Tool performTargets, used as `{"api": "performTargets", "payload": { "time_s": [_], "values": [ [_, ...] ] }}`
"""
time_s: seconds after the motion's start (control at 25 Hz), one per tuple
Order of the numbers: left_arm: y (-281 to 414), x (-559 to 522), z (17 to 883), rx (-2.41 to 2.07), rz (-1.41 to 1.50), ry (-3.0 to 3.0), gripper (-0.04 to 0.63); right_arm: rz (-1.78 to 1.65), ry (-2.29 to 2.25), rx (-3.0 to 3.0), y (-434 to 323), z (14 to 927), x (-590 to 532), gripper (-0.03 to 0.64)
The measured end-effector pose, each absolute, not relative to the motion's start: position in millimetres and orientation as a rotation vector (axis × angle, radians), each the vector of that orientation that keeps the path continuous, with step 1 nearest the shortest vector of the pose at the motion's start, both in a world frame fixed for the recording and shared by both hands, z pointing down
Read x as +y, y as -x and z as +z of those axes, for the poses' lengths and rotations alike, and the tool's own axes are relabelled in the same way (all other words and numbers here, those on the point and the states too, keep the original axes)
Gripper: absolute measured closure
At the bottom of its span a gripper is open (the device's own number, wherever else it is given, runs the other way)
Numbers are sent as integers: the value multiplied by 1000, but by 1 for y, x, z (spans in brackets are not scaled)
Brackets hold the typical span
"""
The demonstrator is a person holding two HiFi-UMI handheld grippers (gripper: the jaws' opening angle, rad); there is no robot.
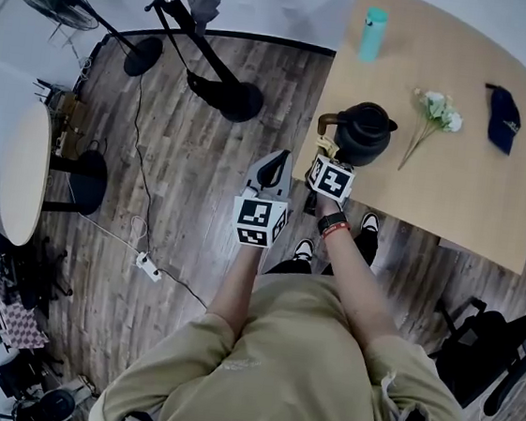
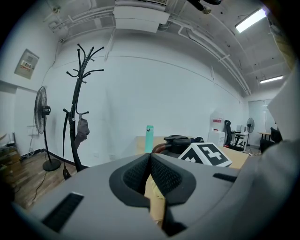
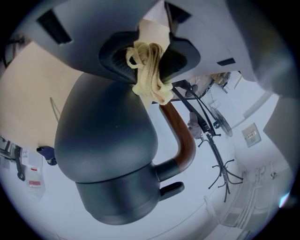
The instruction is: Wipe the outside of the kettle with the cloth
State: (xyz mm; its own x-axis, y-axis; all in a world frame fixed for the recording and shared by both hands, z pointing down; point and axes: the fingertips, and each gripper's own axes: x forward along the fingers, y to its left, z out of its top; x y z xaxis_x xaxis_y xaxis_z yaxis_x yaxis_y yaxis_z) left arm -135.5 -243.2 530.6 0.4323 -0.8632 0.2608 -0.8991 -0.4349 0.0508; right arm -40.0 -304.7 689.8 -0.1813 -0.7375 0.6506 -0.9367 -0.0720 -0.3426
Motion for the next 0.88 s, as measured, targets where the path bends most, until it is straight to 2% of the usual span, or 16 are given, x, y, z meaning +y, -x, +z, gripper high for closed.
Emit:
{"api": "performTargets", "payload": {
  "time_s": [0.4,0.88],
  "values": [
    [146,-241,529,-1592,285,-2482,574,1227,-1869,-1877,32,699,-300,477],
    [143,-243,524,-1623,284,-2493,574,1227,-1849,-1907,25,694,-292,477]
  ]
}}
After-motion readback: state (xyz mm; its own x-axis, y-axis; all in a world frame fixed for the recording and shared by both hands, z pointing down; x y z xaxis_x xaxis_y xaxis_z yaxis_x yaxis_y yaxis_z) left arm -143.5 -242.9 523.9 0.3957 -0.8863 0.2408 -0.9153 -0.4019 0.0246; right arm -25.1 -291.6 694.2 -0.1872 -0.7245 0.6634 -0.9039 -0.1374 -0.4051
